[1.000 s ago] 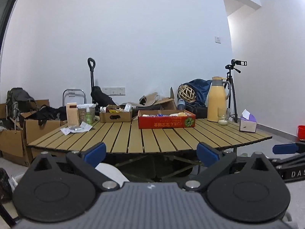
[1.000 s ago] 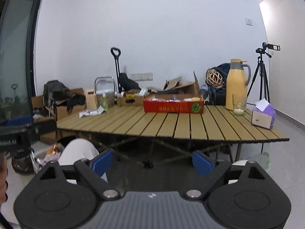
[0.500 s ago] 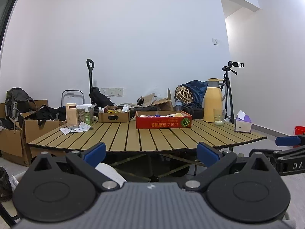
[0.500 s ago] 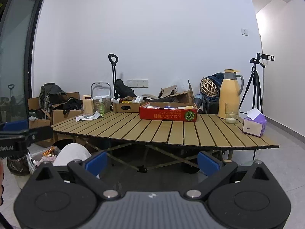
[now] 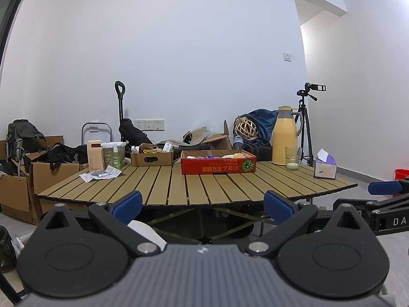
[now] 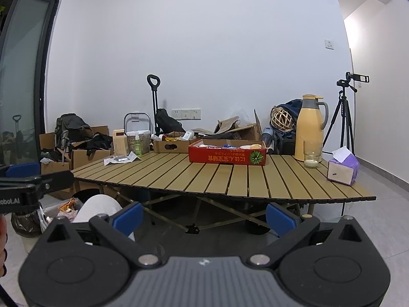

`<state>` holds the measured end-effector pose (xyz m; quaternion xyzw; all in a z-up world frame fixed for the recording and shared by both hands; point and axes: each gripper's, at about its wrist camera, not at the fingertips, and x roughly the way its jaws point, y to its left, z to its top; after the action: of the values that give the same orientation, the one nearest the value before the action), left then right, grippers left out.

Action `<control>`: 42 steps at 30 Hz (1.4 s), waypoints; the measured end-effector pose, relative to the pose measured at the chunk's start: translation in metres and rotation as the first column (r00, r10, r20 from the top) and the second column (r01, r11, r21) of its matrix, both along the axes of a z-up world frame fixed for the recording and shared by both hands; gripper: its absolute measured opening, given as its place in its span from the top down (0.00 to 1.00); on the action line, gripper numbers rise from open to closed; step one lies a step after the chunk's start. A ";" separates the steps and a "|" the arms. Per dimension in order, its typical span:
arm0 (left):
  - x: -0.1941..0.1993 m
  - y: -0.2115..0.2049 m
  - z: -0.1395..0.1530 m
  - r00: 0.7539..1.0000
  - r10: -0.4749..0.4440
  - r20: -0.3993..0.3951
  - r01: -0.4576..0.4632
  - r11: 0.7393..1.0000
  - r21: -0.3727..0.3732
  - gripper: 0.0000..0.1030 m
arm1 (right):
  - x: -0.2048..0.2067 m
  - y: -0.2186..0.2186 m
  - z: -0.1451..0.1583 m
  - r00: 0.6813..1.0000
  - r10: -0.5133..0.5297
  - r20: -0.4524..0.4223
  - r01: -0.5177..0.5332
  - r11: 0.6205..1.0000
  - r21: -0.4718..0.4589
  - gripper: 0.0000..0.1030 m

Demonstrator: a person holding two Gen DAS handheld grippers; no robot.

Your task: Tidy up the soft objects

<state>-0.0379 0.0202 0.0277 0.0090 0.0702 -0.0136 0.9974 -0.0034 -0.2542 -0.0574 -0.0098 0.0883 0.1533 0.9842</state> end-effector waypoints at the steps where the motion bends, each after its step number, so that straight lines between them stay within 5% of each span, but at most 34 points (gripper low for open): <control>1: 0.000 0.000 0.000 1.000 0.001 0.000 -0.001 1.000 0.000 0.00 | 0.001 0.001 0.000 1.000 0.000 -0.001 0.000 1.000 0.000 0.00; 42: 0.011 0.006 -0.004 1.000 -0.016 -0.006 0.016 1.000 -0.003 0.00 | 0.012 0.006 -0.002 1.000 0.011 -0.007 -0.011 1.000 -0.003 0.00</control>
<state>-0.0265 0.0260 0.0238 0.0080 0.0730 -0.0216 0.9971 0.0085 -0.2478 -0.0591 -0.0115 0.0919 0.1588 0.9830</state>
